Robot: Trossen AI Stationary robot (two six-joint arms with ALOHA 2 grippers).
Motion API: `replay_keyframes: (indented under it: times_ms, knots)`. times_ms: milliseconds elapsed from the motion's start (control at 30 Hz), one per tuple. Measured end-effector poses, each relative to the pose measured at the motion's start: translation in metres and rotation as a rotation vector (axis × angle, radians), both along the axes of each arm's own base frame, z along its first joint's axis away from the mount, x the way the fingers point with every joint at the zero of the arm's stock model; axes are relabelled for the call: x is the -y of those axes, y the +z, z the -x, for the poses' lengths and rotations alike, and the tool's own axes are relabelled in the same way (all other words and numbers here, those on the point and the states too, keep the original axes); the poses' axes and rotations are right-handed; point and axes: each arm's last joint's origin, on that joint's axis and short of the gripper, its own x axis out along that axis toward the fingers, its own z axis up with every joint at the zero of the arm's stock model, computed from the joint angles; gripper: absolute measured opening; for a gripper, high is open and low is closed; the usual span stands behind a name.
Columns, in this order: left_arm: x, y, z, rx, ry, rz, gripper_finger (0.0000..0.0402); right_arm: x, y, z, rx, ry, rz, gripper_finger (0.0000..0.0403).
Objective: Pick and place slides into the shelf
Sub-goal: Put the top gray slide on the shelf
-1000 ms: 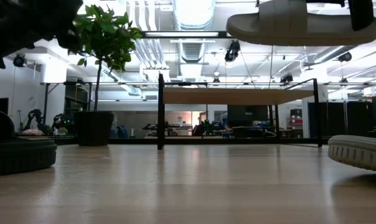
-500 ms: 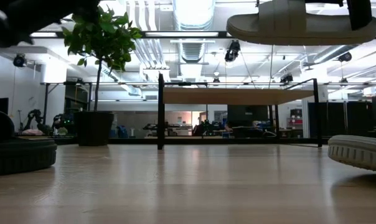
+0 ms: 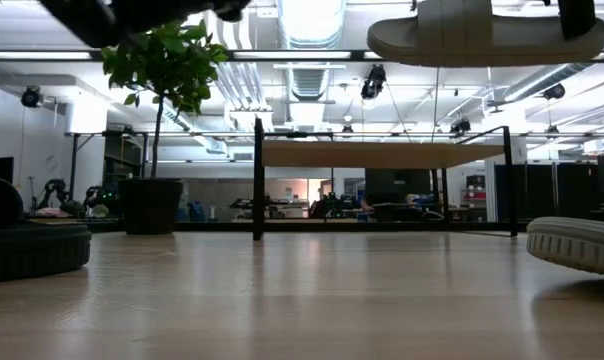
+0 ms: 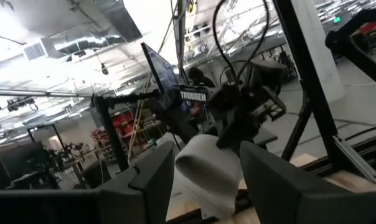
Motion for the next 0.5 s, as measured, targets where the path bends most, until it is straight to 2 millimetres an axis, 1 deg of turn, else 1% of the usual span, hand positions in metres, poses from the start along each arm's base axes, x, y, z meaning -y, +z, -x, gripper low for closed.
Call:
replay_keyframes:
  times_ms: [133, 300, 400, 500]
  knots:
    - [-0.002, -0.005, -0.025, -0.052, -0.019, 0.065, 0.0169, -0.001, 0.007, -0.001, -0.03, 0.006, 0.037, 0.0009]
    - [-0.004, -0.007, -0.049, -0.08, -0.025, 0.092, 0.0169, -0.002, 0.019, -0.002, -0.077, 0.012, 0.097, 0.0009]
    - [-0.005, -0.008, -0.059, -0.11, -0.043, 0.166, 0.0169, -0.003, 0.026, -0.003, -0.106, 0.015, 0.134, 0.0009]
    - [-0.007, -0.007, -0.064, -0.128, -0.045, 0.22, 0.0169, -0.003, 0.032, -0.003, -0.132, 0.019, 0.167, 0.0009]
